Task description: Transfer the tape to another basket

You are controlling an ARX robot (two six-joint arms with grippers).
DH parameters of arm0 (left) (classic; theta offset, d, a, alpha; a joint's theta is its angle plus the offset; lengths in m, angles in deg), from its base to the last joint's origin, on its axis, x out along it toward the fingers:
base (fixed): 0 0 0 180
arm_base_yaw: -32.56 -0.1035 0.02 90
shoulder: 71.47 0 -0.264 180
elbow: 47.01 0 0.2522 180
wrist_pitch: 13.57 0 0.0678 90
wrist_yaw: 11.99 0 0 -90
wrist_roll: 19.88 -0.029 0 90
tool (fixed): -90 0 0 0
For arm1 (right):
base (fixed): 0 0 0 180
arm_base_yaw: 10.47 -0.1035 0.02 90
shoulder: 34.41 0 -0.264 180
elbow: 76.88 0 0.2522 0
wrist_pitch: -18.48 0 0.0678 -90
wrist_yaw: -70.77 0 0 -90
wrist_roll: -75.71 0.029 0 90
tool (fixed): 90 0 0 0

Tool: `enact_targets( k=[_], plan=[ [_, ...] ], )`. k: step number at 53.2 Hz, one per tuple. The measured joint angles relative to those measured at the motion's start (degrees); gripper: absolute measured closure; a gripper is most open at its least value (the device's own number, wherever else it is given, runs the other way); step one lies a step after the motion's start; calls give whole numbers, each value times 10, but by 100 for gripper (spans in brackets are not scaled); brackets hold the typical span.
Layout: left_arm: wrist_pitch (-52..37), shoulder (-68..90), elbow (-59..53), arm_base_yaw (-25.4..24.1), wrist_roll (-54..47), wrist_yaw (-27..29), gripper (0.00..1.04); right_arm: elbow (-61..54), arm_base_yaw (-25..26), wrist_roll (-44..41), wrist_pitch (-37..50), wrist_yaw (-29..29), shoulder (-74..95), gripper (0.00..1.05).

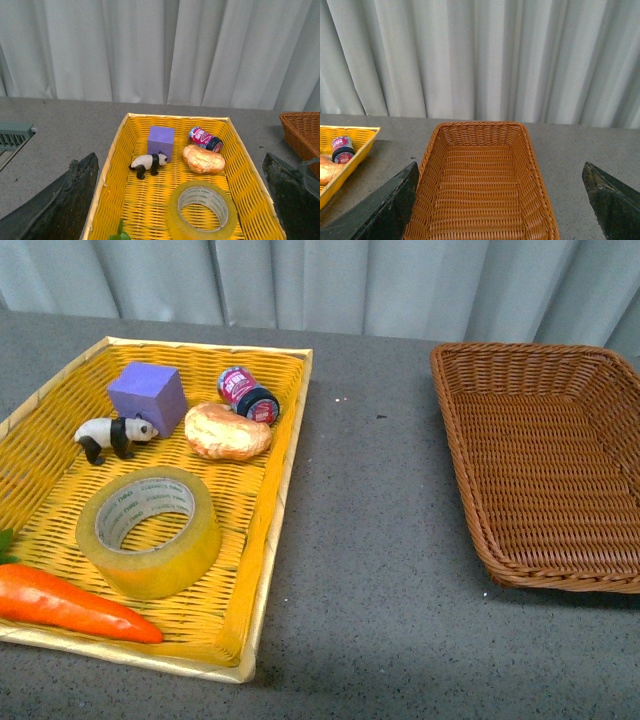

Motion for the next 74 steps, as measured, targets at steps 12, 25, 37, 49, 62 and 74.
enact_targets(
  k=[12,25,37,49,62,74],
  plan=[
    [0,0,0,0,0,0,7,0,0,0,0,0,0,9],
    [0,0,0,0,0,0,7,0,0,0,0,0,0,9],
    [0,0,0,0,0,0,7,0,0,0,0,0,0,9],
    [0,0,0,0,0,0,7,0,0,0,0,0,0,9],
    [0,0,0,0,0,0,7,0,0,0,0,0,0,9],
    [0,0,0,0,0,0,7,0,0,0,0,0,0,9]
  ],
)
